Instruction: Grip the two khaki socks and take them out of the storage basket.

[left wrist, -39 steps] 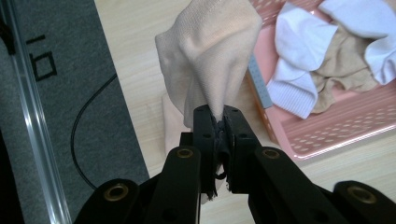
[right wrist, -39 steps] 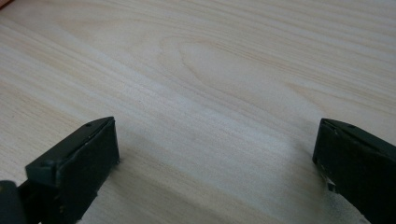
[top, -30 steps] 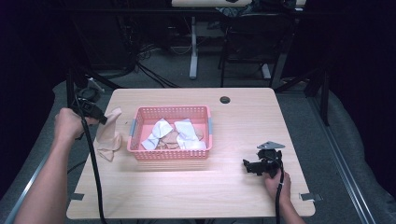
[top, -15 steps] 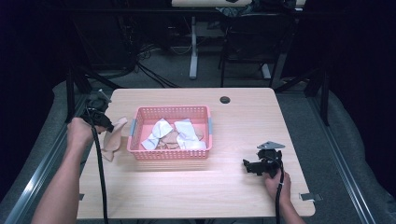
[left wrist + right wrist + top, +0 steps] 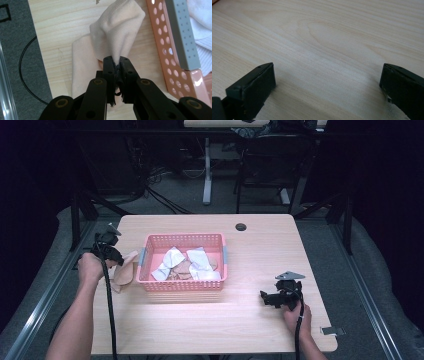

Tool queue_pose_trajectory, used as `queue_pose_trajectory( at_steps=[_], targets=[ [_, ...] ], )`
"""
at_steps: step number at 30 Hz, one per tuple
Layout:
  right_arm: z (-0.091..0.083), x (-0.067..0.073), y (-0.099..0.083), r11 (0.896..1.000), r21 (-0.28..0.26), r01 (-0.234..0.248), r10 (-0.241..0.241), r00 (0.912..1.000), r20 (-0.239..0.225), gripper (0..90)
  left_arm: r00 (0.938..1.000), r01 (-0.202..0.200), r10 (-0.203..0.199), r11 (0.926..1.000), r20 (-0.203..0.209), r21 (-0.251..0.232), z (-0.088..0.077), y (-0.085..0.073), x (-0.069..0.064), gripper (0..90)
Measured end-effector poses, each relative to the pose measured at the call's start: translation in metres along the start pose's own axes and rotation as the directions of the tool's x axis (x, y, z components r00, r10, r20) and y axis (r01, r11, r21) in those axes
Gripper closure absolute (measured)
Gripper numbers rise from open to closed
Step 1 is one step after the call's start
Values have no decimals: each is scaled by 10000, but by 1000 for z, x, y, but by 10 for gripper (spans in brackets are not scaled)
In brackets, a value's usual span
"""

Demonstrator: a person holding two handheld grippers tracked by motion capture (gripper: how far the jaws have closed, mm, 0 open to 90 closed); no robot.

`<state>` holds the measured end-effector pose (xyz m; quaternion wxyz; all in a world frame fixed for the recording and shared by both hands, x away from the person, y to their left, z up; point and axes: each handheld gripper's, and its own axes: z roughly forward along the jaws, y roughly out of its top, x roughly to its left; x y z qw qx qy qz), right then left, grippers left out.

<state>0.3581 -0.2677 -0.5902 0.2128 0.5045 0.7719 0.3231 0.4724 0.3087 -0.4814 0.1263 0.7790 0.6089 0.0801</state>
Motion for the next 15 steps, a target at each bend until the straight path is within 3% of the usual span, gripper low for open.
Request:
queue_pose_trajectory(
  at_steps=[5,7,15],
  targets=[
    [0,0,0,10000,-9,-13,13,10000,-33,0,9992,163,-163,9999,-355,-10,3,-3,4,765],
    [0,0,0,10000,-13,-24,24,10000,-43,0,9987,297,-300,9995,-412,-85,2,-4,7,683],
    [0,0,0,10000,-6,-8,8,10000,-11,0,9942,684,-709,9971,-804,-332,-6,-12,18,503]
  ],
)
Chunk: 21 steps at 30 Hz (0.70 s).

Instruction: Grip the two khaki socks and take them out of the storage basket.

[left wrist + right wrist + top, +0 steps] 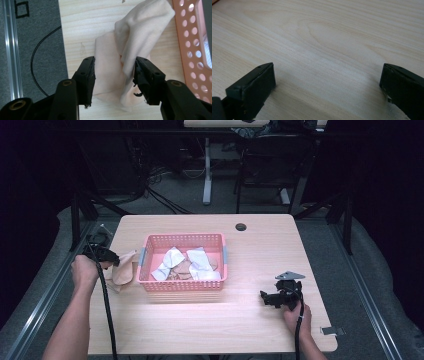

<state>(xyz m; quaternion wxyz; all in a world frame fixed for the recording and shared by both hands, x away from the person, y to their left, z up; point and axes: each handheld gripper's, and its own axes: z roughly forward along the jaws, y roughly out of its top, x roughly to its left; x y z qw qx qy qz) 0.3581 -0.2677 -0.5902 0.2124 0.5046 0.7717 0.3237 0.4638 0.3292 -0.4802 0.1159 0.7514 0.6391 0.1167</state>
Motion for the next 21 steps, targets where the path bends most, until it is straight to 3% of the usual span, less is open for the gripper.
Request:
queue_pose_trajectory(
  at_steps=[5,9,21],
  targets=[
    [0,0,0,10000,-17,-15,15,10000,-31,0,9999,81,-83,9996,-95,-272,-10,-10,5,390],
    [0,0,0,10000,12,8,-8,10000,12,0,9999,-20,26,9990,140,-455,-20,-19,7,306],
    [0,0,0,10000,8,19,-19,10000,15,0,9994,-277,294,9961,193,-836,-31,-60,2,195]
  ],
)
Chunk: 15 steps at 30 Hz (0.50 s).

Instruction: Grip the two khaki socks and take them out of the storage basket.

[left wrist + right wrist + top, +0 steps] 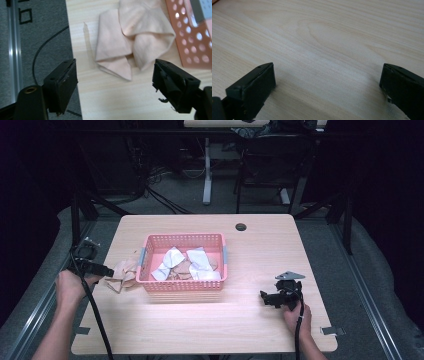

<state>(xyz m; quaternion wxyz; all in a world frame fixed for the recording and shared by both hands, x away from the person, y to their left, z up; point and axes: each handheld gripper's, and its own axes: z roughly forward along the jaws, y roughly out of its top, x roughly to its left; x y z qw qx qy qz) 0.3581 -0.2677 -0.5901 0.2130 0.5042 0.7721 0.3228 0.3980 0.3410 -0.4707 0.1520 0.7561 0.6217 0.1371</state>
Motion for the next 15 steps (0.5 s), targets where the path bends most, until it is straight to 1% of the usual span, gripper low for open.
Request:
queue_pose_trajectory(
  at_steps=[3,5,6,9,11,13,15],
  targets=[
    [0,0,0,10000,21,16,-16,10000,-21,0,9998,-40,43,9999,195,-112,0,-14,-3,187],
    [0,0,0,10000,19,20,-20,10000,-20,0,9997,-29,36,9995,252,-301,2,-23,-7,179],
    [-1,0,0,10000,67,60,-60,10000,-21,0,9994,-29,39,9996,340,-279,2,-27,-9,172],
    [0,0,0,10000,19,17,-17,10000,-14,0,9986,-130,152,9990,512,-419,4,-40,-15,164],
    [0,0,0,10000,22,18,-18,10000,-13,0,9979,-112,143,9987,635,-495,6,-48,-19,164],
    [-1,0,0,9999,84,67,-66,10000,-23,0,9958,-156,203,9985,897,-534,12,-58,-21,164],
    [0,0,0,10000,19,9,-9,10000,-16,0,9955,-146,192,9986,923,-503,18,-65,-24,162]
  ],
)
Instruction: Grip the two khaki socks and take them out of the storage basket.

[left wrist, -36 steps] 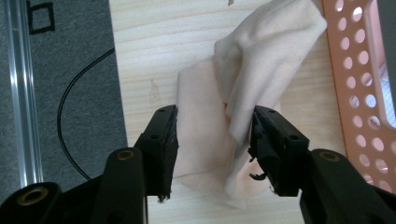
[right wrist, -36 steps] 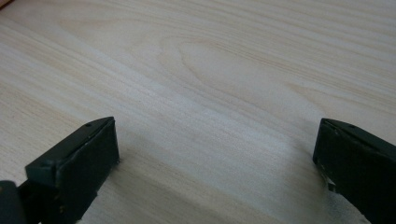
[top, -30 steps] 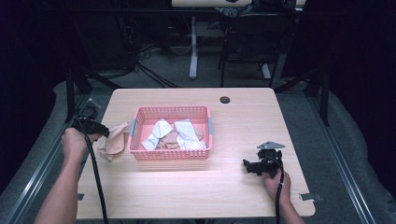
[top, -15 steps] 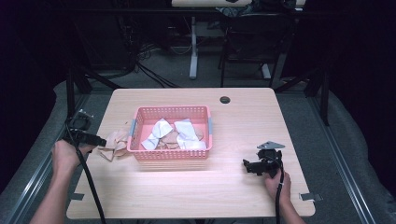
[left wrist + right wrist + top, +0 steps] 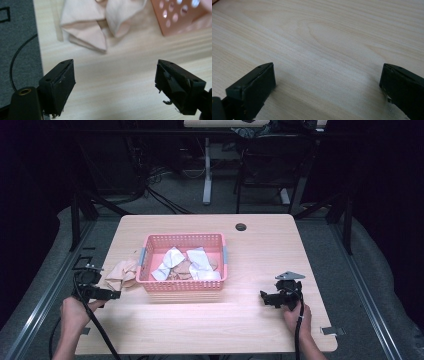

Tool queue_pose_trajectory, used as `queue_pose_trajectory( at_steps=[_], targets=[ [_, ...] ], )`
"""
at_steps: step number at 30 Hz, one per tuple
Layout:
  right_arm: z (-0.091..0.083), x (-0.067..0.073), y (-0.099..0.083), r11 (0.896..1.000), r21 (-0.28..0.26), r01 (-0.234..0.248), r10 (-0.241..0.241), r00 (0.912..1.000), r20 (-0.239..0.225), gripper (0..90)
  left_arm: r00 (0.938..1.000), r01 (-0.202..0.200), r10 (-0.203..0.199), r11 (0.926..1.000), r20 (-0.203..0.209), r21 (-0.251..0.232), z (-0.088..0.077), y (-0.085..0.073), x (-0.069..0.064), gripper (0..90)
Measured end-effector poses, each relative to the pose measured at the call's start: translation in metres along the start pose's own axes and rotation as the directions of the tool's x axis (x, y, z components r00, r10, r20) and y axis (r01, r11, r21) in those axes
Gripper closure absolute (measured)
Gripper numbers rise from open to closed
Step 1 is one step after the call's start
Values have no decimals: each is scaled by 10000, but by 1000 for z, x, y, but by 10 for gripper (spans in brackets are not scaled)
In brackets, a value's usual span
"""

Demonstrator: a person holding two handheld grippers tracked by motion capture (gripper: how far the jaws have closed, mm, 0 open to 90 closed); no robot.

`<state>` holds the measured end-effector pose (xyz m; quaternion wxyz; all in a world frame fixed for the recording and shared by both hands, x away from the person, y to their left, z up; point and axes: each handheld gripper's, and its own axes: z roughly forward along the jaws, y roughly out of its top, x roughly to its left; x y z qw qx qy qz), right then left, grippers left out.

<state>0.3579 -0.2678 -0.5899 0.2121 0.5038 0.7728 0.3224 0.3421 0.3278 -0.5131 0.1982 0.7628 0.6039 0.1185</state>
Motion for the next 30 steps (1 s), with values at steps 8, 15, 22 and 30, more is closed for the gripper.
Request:
queue_pose_trajectory(
  at_steps=[8,15,22,30],
  targets=[
    [0,0,0,10000,-4,2,-2,10000,0,0,10000,-96,96,9999,-8,-86,20,-26,-10,76],
    [0,0,0,10000,-7,-14,14,10000,20,0,9993,-240,234,9995,-283,-198,34,-37,-16,4],
    [0,0,0,10000,83,52,-52,10000,6,0,9987,-70,60,9998,-507,-201,43,-49,-10,0],
    [0,0,0,10000,41,14,-14,10000,12,0,9982,69,-104,9982,-598,-589,44,-51,-8,0]
  ],
)
